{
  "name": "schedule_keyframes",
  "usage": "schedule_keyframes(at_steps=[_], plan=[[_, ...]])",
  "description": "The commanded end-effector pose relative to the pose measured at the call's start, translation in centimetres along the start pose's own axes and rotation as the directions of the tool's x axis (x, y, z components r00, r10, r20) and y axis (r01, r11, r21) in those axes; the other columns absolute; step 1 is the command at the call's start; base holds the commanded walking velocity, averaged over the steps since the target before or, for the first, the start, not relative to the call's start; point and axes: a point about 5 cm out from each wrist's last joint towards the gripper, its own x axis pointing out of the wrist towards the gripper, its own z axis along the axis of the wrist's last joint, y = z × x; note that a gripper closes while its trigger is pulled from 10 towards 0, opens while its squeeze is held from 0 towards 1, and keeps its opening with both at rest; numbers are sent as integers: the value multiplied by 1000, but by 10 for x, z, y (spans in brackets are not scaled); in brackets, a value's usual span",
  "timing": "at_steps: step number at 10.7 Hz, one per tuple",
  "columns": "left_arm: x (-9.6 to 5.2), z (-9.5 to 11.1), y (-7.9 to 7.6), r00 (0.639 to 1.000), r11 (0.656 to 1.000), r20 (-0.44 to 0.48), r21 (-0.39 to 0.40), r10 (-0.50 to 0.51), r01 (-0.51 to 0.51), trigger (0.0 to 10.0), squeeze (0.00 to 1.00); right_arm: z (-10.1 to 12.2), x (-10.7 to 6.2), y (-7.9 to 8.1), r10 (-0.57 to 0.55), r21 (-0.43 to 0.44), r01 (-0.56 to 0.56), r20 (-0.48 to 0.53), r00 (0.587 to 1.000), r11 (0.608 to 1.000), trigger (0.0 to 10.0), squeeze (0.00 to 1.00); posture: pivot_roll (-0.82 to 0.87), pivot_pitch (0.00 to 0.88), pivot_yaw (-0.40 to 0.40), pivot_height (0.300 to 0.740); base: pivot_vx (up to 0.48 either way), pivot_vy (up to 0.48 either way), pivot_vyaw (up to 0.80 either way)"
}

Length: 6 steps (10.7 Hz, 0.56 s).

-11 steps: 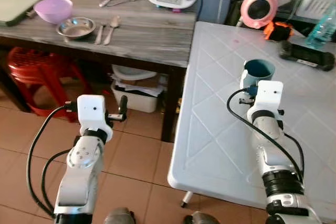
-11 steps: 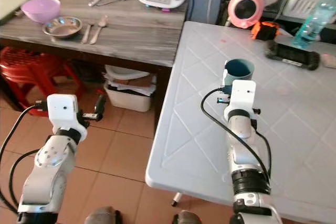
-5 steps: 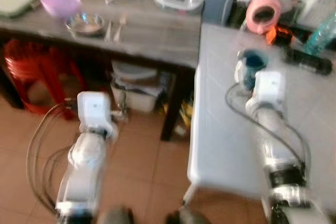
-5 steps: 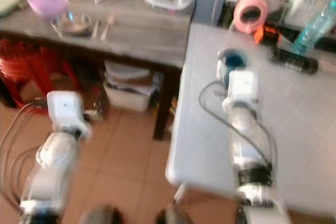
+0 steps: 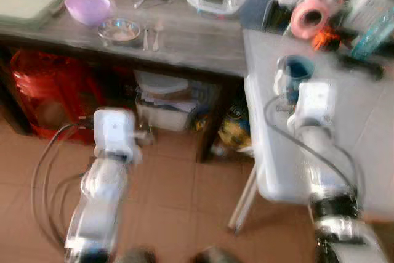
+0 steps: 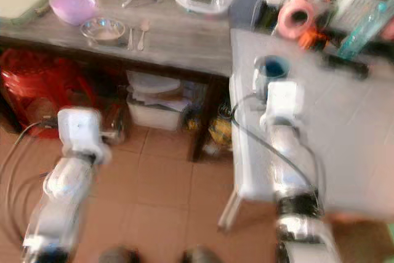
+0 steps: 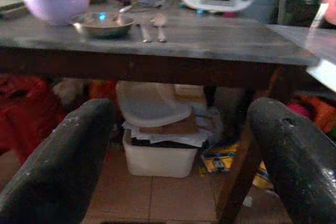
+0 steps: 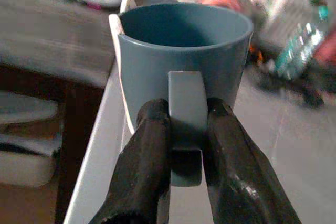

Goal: Setting the table

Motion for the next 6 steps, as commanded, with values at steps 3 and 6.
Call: schedule_keyframes(at_steps=[3,6], plan=[[-2,7,5,1000,999,20,46,-8,8,10000,0,6,-7,4,-25,34,24,38,999,999,10000,0,59,0,-96,740,449,0,0],[0,12,15,998,995,59,85,37,-42,10000,0,2,-28,18,49,5,-50,97,994,999,10000,0,74,0,-75,740,417,96,0]])
